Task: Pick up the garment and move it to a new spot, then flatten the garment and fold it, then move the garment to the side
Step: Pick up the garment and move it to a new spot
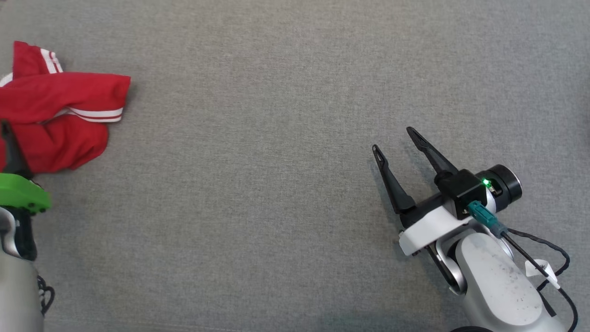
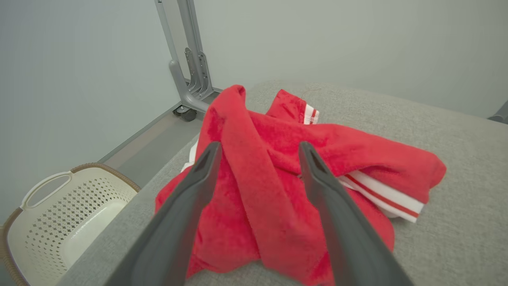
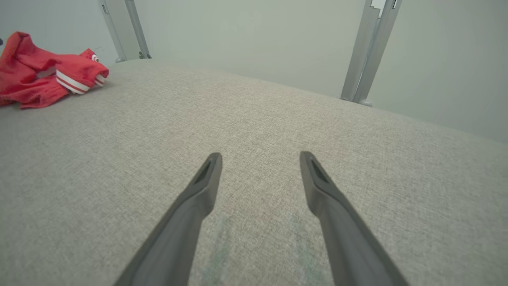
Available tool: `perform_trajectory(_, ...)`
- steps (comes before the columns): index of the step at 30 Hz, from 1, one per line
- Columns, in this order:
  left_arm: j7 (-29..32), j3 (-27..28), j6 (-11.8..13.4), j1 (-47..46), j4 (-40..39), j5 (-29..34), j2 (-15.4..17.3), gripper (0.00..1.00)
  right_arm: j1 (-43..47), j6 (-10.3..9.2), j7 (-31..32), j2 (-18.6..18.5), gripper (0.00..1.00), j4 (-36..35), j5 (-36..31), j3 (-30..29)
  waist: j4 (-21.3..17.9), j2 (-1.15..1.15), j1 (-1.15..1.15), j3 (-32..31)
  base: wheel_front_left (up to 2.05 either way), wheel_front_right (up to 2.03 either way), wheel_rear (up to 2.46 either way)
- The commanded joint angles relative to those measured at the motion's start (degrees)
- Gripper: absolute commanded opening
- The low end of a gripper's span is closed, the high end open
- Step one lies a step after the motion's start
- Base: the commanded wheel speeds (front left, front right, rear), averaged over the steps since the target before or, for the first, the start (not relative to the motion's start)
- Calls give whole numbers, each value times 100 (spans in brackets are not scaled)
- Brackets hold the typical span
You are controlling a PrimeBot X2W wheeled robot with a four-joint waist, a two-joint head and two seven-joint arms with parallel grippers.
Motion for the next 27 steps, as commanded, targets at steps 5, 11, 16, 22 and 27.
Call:
perform_trajectory(5,34,-1,289,-650,915,102,311,100,-156,-8,-2,-94,100,-109,-95,8,-472,0,-1,643,0,0,0)
perform_trajectory(11,50,71,508,-966,1598,25,384,78,-196,-8,-2,-84,100,-127,-115,-33,-560,0,-1,727,0,0,0)
perform_trajectory(16,8,-77,402,-1018,1686,142,310,0,-121,-8,-2,11,100,-17,-58,-55,-547,0,-1,518,0,0,0)
perform_trajectory(22,-8,-282,212,-889,637,446,292,0,-61,-8,-2,198,100,103,80,15,-615,0,-1,65,0,0,0)
perform_trajectory(27,-7,-606,54,-784,-87,621,100,0,55,-8,-2,324,100,195,210,15,-744,0,-1,-293,0,0,0)
